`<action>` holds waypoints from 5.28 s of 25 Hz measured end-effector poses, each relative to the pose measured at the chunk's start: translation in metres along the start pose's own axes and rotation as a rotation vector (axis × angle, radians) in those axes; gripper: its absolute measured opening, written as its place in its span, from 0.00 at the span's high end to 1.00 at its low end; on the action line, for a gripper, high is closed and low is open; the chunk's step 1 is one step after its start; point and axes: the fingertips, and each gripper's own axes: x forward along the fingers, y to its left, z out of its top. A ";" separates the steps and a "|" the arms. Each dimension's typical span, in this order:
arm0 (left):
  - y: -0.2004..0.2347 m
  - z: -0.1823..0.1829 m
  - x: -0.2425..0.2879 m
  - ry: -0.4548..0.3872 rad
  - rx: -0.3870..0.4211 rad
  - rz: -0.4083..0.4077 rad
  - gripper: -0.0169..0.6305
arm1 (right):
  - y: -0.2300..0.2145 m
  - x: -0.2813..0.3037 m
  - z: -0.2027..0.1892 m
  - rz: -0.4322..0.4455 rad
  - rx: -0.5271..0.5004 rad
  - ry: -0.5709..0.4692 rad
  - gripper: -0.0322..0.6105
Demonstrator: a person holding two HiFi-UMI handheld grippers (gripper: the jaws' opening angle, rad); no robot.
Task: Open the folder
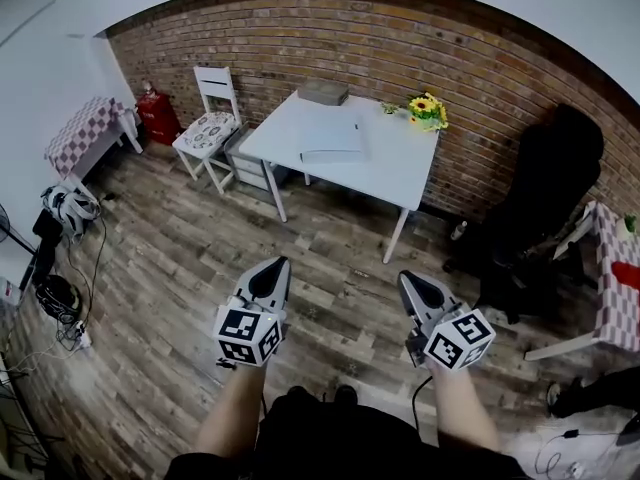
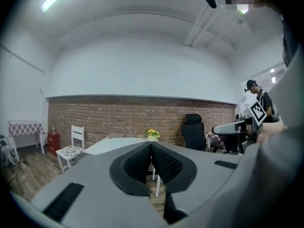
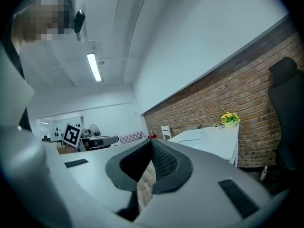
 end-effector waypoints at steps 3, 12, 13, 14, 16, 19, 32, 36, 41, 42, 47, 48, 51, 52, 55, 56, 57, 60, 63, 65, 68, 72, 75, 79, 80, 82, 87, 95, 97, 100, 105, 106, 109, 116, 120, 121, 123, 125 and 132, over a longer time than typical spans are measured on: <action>-0.015 -0.006 0.010 0.023 0.020 -0.023 0.95 | -0.010 -0.003 -0.001 -0.001 0.015 0.001 0.92; -0.001 -0.011 0.057 0.062 0.021 0.047 0.94 | -0.046 0.011 0.011 -0.012 -0.014 0.014 0.91; 0.004 -0.012 0.063 0.065 0.021 0.046 0.94 | -0.048 0.018 0.011 -0.011 -0.019 0.017 0.91; 0.009 -0.013 0.070 0.068 0.021 0.045 0.94 | -0.050 0.025 0.010 -0.008 -0.025 0.022 0.91; 0.020 -0.015 0.087 0.072 0.020 0.038 0.94 | -0.057 0.042 0.010 -0.005 -0.033 0.034 0.90; 0.033 -0.014 0.121 0.075 0.024 0.005 0.94 | -0.074 0.067 0.013 -0.023 -0.034 0.053 0.90; 0.149 -0.017 0.268 0.103 0.012 -0.081 0.94 | -0.156 0.231 0.035 -0.082 -0.038 0.115 0.90; 0.170 -0.018 0.300 0.113 0.013 -0.118 0.94 | -0.166 0.263 0.045 -0.115 -0.034 0.118 0.90; 0.175 -0.017 0.332 0.127 0.030 -0.161 0.92 | -0.187 0.287 0.048 -0.124 -0.014 0.115 0.90; 0.175 -0.017 0.338 0.134 0.033 -0.170 0.91 | -0.191 0.291 0.049 -0.123 -0.006 0.112 0.90; 0.173 -0.017 0.376 0.165 0.063 -0.206 0.84 | -0.214 0.319 0.052 -0.108 0.022 0.115 0.90; 0.173 -0.018 0.383 0.171 0.073 -0.212 0.83 | -0.218 0.325 0.051 -0.099 0.025 0.112 0.90; 0.170 -0.022 0.403 0.193 0.102 -0.228 0.82 | -0.232 0.339 0.053 -0.080 0.033 0.096 0.90; 0.168 -0.024 0.411 0.201 0.110 -0.232 0.81 | -0.239 0.343 0.055 -0.076 0.035 0.093 0.90; 0.163 -0.030 0.439 0.233 0.130 -0.247 0.79 | -0.265 0.355 0.060 -0.071 0.048 0.095 0.90; 0.161 -0.032 0.449 0.242 0.137 -0.254 0.78 | -0.275 0.360 0.062 -0.070 0.051 0.097 0.90; 0.160 -0.033 0.459 0.248 0.147 -0.261 0.77 | -0.284 0.364 0.063 -0.071 0.055 0.100 0.90; 0.153 -0.040 0.488 0.274 0.178 -0.289 0.76 | -0.309 0.376 0.064 -0.077 0.080 0.112 0.90; 0.141 -0.053 0.514 0.312 0.205 -0.333 0.71 | -0.332 0.385 0.060 -0.074 0.097 0.134 0.90; 0.136 -0.064 0.530 0.338 0.209 -0.356 0.69 | -0.345 0.392 0.057 -0.071 0.105 0.147 0.90; 0.131 -0.081 0.550 0.387 0.235 -0.377 0.66 | -0.359 0.401 0.055 -0.065 0.113 0.163 0.90; 0.121 -0.101 0.568 0.434 0.284 -0.409 0.66 | -0.370 0.406 0.049 -0.061 0.126 0.179 0.90; 0.115 -0.119 0.577 0.481 0.337 -0.436 0.63 | -0.375 0.406 0.042 -0.068 0.145 0.192 0.90; 0.106 -0.134 0.587 0.516 0.408 -0.470 0.60 | -0.381 0.405 0.035 -0.075 0.160 0.207 0.89; 0.103 -0.136 0.589 0.522 0.433 -0.478 0.60 | -0.382 0.405 0.034 -0.077 0.162 0.209 0.90; 0.099 -0.145 0.592 0.543 0.494 -0.494 0.60 | -0.384 0.404 0.033 -0.080 0.166 0.210 0.90; 0.097 -0.165 0.598 0.606 0.636 -0.505 0.60 | -0.386 0.407 0.032 -0.069 0.166 0.210 0.90; 0.102 -0.184 0.599 0.673 0.769 -0.512 0.65 | -0.392 0.409 0.033 -0.060 0.174 0.210 0.90; 0.104 -0.184 0.599 0.680 0.794 -0.510 0.68 | -0.393 0.412 0.034 -0.047 0.180 0.208 0.91; 0.104 -0.182 0.597 0.698 0.776 -0.519 0.78 | -0.392 0.420 0.036 -0.018 0.186 0.208 0.91; 0.103 -0.158 0.597 0.669 0.729 -0.495 0.89 | -0.393 0.432 0.043 0.036 0.188 0.202 0.91; 0.104 -0.151 0.598 0.658 0.712 -0.479 0.90 | -0.393 0.433 0.045 0.047 0.189 0.201 0.91; 0.110 -0.131 0.599 0.623 0.652 -0.418 0.92 | -0.391 0.438 0.049 0.082 0.183 0.206 0.91; 0.133 -0.086 0.598 0.506 0.472 -0.293 0.94 | -0.387 0.450 0.053 0.116 0.169 0.222 0.91; 0.143 -0.074 0.598 0.470 0.452 -0.277 0.94 | -0.381 0.459 0.057 0.114 0.151 0.223 0.91; 0.145 -0.072 0.598 0.466 0.450 -0.278 0.94 | -0.379 0.461 0.059 0.110 0.147 0.220 0.91; 0.151 -0.070 0.597 0.457 0.432 -0.274 0.94 | -0.377 0.464 0.061 0.098 0.144 0.214 0.91; 0.158 -0.065 0.597 0.438 0.395 -0.259 0.95 | -0.376 0.465 0.063 0.083 0.146 0.207 0.91; 0.182 -0.041 0.595 0.355 0.311 -0.224 0.95 | -0.370 0.474 0.060 0.059 0.145 0.214 0.91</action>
